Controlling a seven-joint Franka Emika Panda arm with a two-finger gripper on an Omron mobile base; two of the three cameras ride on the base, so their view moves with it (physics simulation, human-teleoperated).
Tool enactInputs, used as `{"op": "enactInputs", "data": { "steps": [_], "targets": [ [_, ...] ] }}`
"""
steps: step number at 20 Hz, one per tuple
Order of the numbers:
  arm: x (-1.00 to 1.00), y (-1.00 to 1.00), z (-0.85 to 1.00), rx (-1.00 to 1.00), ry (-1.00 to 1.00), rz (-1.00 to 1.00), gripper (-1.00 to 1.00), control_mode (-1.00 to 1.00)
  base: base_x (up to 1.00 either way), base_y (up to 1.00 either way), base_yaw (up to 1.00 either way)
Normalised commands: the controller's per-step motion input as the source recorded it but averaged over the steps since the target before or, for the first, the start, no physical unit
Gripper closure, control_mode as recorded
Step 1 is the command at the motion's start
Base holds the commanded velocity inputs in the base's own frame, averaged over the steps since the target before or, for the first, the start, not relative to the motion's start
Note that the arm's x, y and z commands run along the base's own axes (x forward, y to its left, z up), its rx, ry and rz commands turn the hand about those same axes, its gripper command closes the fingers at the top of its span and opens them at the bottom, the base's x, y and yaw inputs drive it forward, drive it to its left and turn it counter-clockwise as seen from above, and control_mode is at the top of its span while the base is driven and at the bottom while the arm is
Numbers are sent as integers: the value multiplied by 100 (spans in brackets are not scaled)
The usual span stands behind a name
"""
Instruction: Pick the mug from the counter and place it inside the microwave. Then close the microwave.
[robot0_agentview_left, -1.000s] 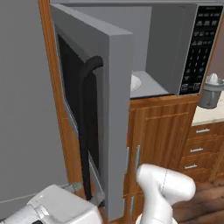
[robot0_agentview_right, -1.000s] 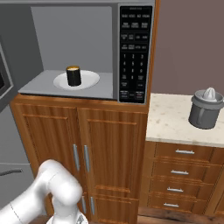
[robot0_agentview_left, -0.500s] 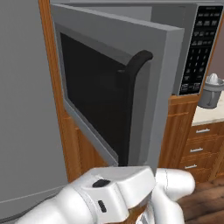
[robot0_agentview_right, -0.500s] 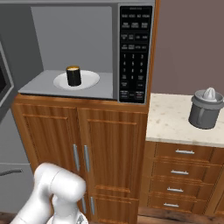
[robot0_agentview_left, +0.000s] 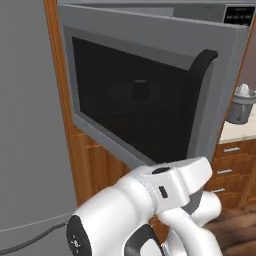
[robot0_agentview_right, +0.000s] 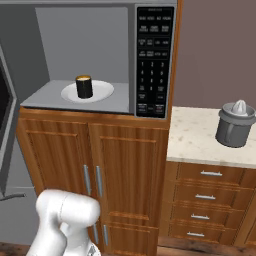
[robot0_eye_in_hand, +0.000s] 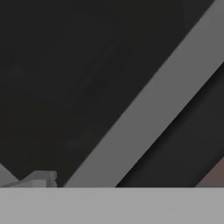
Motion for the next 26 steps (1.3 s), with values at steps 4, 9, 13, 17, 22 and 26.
{"op": "enactInputs", "data": {
  "steps": [4,9,13,17,22,26],
  "targets": [
    [65,-67,4,0,0,0,-100,-100,0,0,0],
    [80,-64,2,0,0,0,-100,-100,0,0,0],
    [97,-57,4,0,0,0,-100,-100,0,0,0],
    [92,-54,16,0,2,2,-100,-100,0,0,0],
    [100,-62,21,0,6,4,-100,-100,0,0,0],
    [100,-61,24,2,8,3,-100,-100,0,0,0]
  ]
}}
